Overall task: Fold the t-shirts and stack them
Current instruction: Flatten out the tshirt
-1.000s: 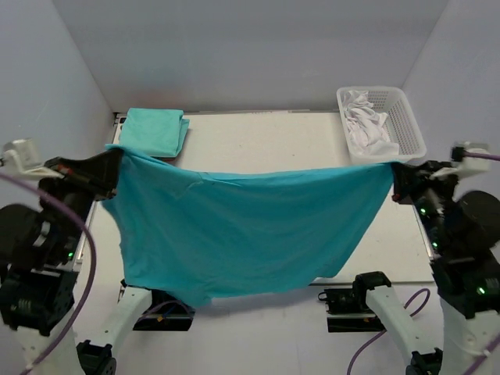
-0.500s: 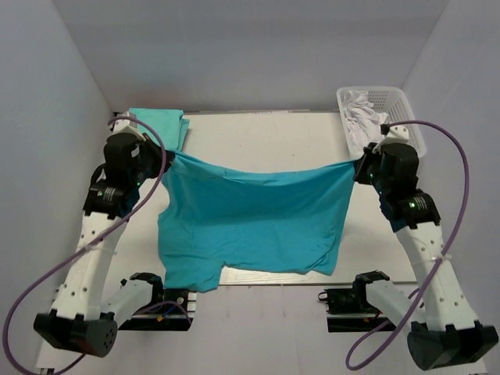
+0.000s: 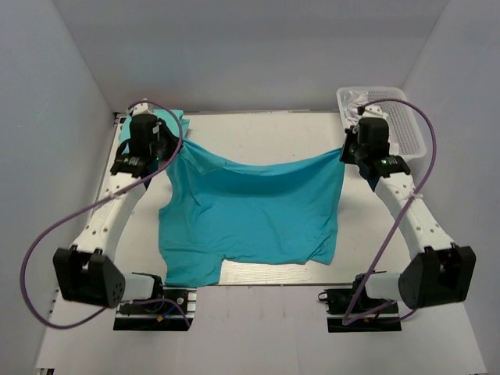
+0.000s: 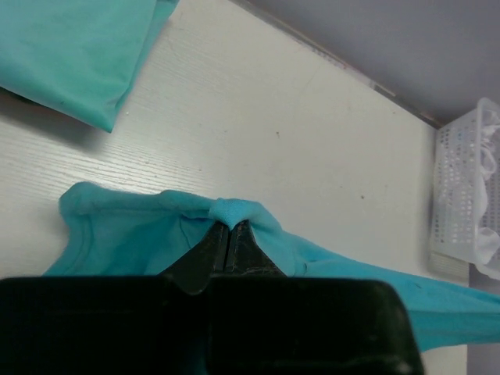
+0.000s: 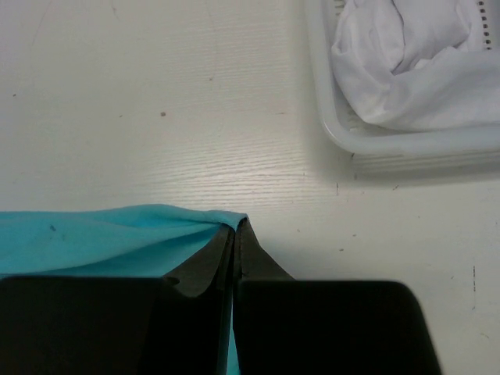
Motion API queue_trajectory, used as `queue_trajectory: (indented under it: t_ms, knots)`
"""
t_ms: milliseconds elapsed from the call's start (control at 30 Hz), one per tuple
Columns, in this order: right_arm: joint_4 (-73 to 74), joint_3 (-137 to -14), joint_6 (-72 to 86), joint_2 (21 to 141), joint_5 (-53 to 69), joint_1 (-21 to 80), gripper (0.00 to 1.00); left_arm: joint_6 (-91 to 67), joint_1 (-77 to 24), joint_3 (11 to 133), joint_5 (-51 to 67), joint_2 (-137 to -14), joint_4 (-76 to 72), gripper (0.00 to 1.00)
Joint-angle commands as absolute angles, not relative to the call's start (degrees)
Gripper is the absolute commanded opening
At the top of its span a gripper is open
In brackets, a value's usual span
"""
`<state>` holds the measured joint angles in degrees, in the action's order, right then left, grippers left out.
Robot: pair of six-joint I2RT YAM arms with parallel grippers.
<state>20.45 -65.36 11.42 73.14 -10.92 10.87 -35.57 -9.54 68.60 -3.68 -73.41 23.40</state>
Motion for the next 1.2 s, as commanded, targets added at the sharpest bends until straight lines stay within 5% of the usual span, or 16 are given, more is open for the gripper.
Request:
queue_trajectory:
  t_ms: [0,467,700,733,800,833,867,900,967,1167]
  knots:
    - [16.08,-70.4,9.58,76.63,-13.27,10.46,0.0,-34.11,-9.32,73.29,-4.57,-77.42,20.04,0.0]
    - [19.42,-85.59,10.28,98.51,-18.02,9.32,0.0,-32.09,-9.32,91.3,-7.65,-103.96,22.05,0.02]
    - [19.86,-93.76,9.14,107.83,-17.66,8.88,0.0,-30.07,-9.32,111.84,-9.67,-122.85,29.43,0.39]
    - [20.47,-96.74,9.14,111.24,-17.58,8.88,0.0,-30.06,-9.32,114.32,-9.67,-124.87,30.14,0.56]
    - [23.54,-104.27,9.23,115.2,-17.32,8.7,0.18,-27.52,-9.32,121.42,-7.56,-130.22,31.2,0.71]
    - [24.69,-106.41,8.71,117.83,-17.31,8.27,0.31,-26.99,-9.32,123.9,-7.56,-131.65,33.2,1.0]
    - [28.09,-108.52,8.96,120.21,-17.58,8.26,0.44,-26.98,-9.32,126.1,-7.56,-132.79,34.53,1.0]
    - [29.08,-113.94,8.7,121.02,-17.14,8.35,0.69,-26.46,-9.32,128.73,-7.56,-133.41,35.67,1.0]
    - [31.8,-116.1,8.18,122.52,-16.35,8.35,0.88,-25.93,-9.32,127.89,-7.56,-132.03,35.6,1.0]
    - [33.22,-110.49,6.33,113.83,-8.0,8.88,0.9,-24.17,-10.46,114.0,-4.31,-119.54,29.62,1.0]
